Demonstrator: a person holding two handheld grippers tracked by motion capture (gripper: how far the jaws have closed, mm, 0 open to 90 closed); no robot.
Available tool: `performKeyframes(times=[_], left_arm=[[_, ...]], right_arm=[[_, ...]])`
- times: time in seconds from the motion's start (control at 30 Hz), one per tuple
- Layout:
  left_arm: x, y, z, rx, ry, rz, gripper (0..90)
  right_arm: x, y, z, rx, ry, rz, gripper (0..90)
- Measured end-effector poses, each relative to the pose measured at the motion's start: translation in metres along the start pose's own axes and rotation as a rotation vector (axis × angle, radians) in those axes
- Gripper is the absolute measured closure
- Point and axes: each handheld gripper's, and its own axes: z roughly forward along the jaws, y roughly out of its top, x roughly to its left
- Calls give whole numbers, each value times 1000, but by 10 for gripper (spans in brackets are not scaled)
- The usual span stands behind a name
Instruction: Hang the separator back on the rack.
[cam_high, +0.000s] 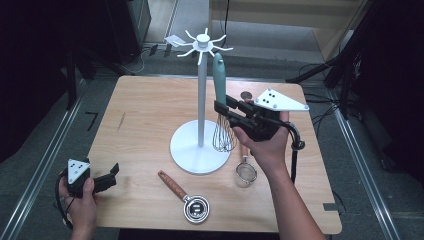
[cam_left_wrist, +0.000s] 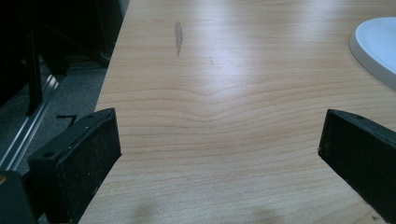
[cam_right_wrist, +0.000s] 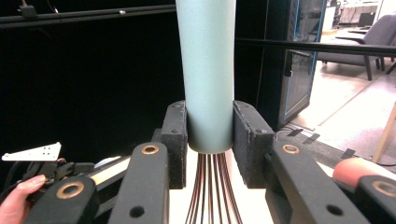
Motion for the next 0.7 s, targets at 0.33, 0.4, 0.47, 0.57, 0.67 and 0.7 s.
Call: performKeyframes(times=[0.33,0.4,0.47,0.57,0.67,0.7], left_arm=[[0,0,0,1,-2,-1,0],[0,0,0,0,-2,-1,0],[0,0,0,1,-3,0,0],[0,0,0,0,-3,-1,0],[0,0,0,1,-4,-1,0],[0,0,0,1,-4,-1,0]], right_arm=[[-1,-1,2,18,-5,1,708],[0,-1,2,18,-7,-1,727],[1,-1,2,11,-20,-10,781],[1,1,1,3,-33,-9,820],[-2,7,-1,-11,-71,-13,900],[-3,8,-2,-15,-75,-6,900]])
